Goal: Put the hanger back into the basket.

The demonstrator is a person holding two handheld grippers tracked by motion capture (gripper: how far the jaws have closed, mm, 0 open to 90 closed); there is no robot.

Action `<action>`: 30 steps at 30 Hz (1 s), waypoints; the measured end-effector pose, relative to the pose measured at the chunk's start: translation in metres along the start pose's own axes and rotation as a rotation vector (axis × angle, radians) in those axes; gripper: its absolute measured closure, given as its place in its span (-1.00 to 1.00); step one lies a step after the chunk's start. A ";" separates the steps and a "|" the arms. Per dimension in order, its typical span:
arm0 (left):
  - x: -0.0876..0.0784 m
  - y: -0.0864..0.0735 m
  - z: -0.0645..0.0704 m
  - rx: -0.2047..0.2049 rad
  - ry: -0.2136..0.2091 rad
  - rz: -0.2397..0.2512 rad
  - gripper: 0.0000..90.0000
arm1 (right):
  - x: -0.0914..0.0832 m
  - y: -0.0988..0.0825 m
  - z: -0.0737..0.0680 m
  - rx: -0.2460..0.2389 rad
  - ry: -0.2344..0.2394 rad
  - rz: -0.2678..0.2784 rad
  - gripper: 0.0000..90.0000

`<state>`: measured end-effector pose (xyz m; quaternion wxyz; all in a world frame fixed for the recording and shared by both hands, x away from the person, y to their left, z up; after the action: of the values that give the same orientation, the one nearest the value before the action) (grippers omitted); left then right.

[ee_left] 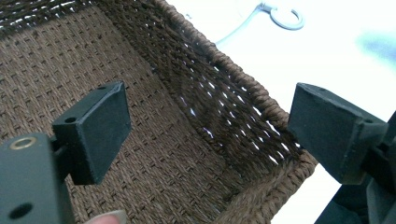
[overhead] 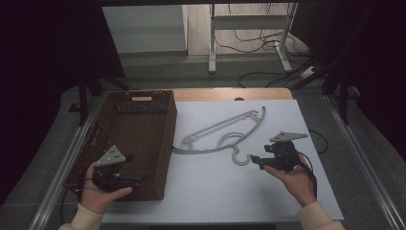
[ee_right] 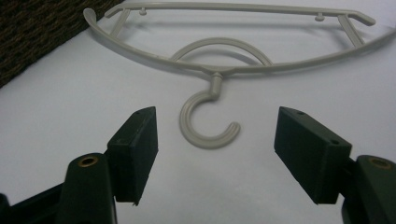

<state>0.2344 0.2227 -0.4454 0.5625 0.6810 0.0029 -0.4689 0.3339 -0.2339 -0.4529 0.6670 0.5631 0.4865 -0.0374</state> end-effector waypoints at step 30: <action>0.000 0.000 0.000 0.001 0.006 0.002 -0.70 | 0.076 0.050 0.009 0.028 -0.001 -0.176 0.97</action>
<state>0.2342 0.2227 -0.4457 0.5625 0.6828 0.0036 -0.4662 0.4085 -0.1853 -0.4707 0.6535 0.5273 0.5332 -0.1027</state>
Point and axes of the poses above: each handheld gripper's, and its own axes: x roughly forward along the jaws, y roughly out of its top, z roughly to its right, the point moved 2 cm from there along x, roughly forward along the jaws, and after that the axes turned 3 degrees about x, right-handed, at the moved point
